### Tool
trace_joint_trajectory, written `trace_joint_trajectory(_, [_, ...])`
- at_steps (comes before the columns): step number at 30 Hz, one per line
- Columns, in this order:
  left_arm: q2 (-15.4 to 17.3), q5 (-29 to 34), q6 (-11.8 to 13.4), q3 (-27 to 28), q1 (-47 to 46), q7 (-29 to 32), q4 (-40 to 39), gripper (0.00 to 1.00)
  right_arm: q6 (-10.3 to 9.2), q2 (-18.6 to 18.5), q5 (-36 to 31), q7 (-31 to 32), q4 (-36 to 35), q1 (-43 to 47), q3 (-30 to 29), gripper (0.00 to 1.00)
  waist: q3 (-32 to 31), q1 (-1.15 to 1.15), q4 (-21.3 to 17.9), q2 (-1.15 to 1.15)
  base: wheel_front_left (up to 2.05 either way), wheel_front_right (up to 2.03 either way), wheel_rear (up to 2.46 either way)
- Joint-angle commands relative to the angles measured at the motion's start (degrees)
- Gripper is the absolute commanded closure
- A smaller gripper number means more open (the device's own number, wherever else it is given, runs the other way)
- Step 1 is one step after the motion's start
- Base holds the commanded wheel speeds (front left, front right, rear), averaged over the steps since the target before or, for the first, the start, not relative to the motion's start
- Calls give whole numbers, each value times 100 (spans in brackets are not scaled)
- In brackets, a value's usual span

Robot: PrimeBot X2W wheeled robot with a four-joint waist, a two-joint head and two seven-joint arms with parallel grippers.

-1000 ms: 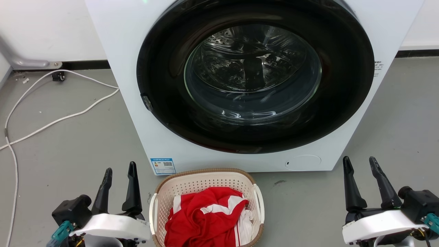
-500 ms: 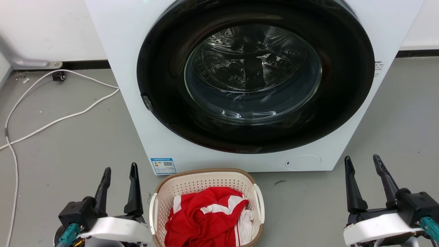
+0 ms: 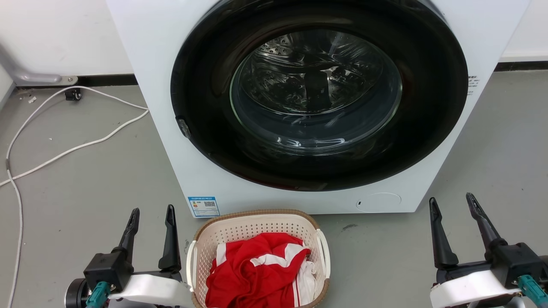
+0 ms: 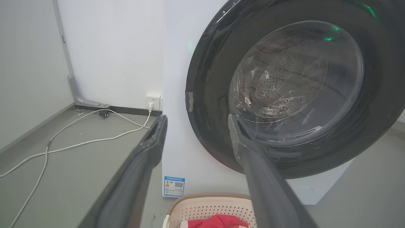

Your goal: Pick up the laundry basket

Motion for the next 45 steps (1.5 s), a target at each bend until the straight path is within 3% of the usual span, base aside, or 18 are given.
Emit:
trace_joint_trajectory(1, [19, 139, 22, 0, 53, -55, -31, 0, -2, -11, -147, -57, -33, 64, -10, 0, -1, 0, 1, 0, 0, 0, 0])
trace_joint_trajectory(12, [21, 553, 74, -32, 99, -165, -34, 0, -2, -11, -440, -166, -55, 108, -16, 0, 9, 0, 1, 0, 0, 0, 0])
trace_joint_trajectory(45, [20, 591, 142, 6, 39, -153, 42, 0, -2, -11, -108, -156, 31, 47, -14, 0, 28, 0, 12, 0, 0, 0, 0])
